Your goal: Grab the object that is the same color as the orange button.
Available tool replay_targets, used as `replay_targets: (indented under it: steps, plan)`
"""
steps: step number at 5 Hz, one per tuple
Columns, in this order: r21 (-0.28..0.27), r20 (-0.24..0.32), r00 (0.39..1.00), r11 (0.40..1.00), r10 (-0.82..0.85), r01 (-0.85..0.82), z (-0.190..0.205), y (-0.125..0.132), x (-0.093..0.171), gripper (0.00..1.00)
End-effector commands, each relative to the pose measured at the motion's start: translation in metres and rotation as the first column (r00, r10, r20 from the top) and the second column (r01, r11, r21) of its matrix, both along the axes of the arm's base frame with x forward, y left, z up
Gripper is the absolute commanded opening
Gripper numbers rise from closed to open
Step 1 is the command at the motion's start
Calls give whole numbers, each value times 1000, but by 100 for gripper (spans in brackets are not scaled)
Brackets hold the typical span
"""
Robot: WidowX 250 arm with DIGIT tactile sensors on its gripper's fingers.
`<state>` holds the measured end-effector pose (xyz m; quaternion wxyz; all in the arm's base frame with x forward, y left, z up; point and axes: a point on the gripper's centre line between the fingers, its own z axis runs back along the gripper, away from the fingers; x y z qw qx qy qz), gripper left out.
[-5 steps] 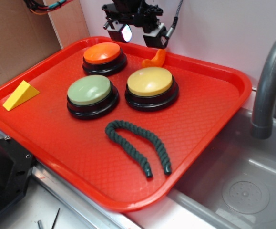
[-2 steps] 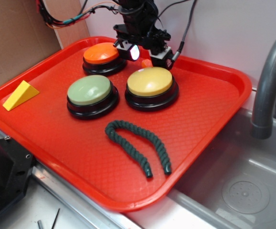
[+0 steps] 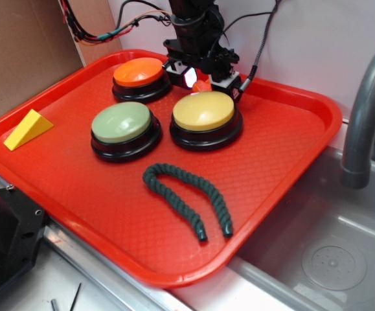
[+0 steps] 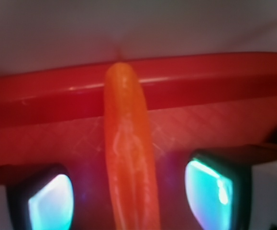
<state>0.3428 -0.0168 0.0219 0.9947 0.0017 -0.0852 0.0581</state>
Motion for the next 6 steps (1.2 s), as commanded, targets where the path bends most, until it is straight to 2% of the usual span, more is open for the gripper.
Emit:
replay_targets:
  steps: [1,3,4,5,6]
  plan:
    - [-38,75,997,999,-4,7,22,4,16,0]
    - [-37,92,996,999,-7,10,32,4,10,0]
    - [-40,54,998,999,13,-11,46,7,7,0]
    - [-63,73,997,998,36,-31,72,17,1,0]
    - [-72,63,996,996,62,-57,101,23,-8,0]
